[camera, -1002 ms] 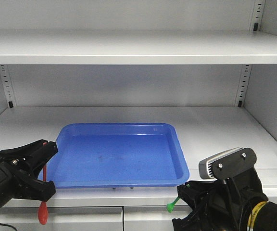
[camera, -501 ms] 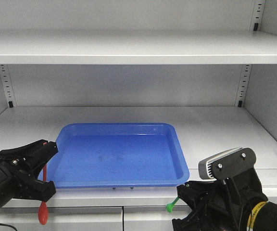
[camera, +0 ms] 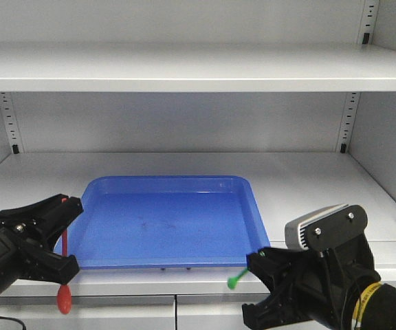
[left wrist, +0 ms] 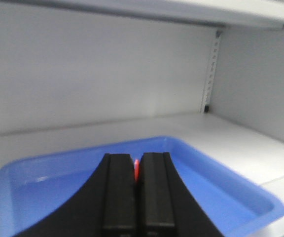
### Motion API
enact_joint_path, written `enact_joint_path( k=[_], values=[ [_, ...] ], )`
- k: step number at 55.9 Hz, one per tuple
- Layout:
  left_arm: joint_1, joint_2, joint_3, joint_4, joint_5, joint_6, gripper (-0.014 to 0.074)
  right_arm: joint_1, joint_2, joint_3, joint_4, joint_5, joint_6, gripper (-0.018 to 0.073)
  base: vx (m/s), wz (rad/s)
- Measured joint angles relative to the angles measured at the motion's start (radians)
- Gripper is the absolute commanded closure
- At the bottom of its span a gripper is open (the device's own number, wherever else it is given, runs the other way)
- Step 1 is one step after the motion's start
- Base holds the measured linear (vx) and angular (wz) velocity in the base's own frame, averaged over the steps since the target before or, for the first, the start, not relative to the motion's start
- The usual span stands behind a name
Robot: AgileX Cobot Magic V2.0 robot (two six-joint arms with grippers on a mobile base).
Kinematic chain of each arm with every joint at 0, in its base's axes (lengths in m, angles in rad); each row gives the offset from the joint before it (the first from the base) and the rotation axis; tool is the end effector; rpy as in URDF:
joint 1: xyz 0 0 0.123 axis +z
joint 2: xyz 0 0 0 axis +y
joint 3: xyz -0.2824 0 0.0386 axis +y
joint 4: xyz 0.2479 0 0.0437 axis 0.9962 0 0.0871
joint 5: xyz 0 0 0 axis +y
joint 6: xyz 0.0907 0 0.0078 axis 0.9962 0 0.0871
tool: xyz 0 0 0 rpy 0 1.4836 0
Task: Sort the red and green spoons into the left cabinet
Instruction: 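Approach the blue tray on the cabinet shelf holding both spoons, then extend both grippers over the blue tray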
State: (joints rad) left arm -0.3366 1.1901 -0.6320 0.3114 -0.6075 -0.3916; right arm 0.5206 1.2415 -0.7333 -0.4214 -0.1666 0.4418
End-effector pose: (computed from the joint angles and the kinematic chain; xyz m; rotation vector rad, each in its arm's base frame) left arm 0.2339 -0.0987 0.3154 0.2941 1.4497 -0.5102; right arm 0.2317 0.1399 0.2960 -0.5027 1.7929 0.4433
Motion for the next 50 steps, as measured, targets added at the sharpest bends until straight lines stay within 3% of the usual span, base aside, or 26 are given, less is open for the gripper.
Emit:
enact_joint_path(
  k=[15,35,46,50],
  values=[
    [0.0,0.041,-0.125,0.001,-0.007,0.0,0.0594,0.001,0.09,-0.166,-0.019,-0.046,-0.001,0.0561,0.0,0.0],
    [0.0,0.347,-0.395,0.001,0.037,0.007,0.0587,0.002,0.417,-0.455,-0.022,-0.032,-0.129,0.0522,0.0,0.0],
    [0.0,0.487,-0.499,0.001,0.019,0.025,0.0534,0.002,0.482,-0.535,-0.021,0.047,-0.133,0.0418,0.0,0.0],
    [0.0,0.507,-0.51,0.001,0.023,0.027,0.047,0.002,0.483,-0.544,-0.02,0.074,-0.133,0.03,0.0,0.0]
  ],
)
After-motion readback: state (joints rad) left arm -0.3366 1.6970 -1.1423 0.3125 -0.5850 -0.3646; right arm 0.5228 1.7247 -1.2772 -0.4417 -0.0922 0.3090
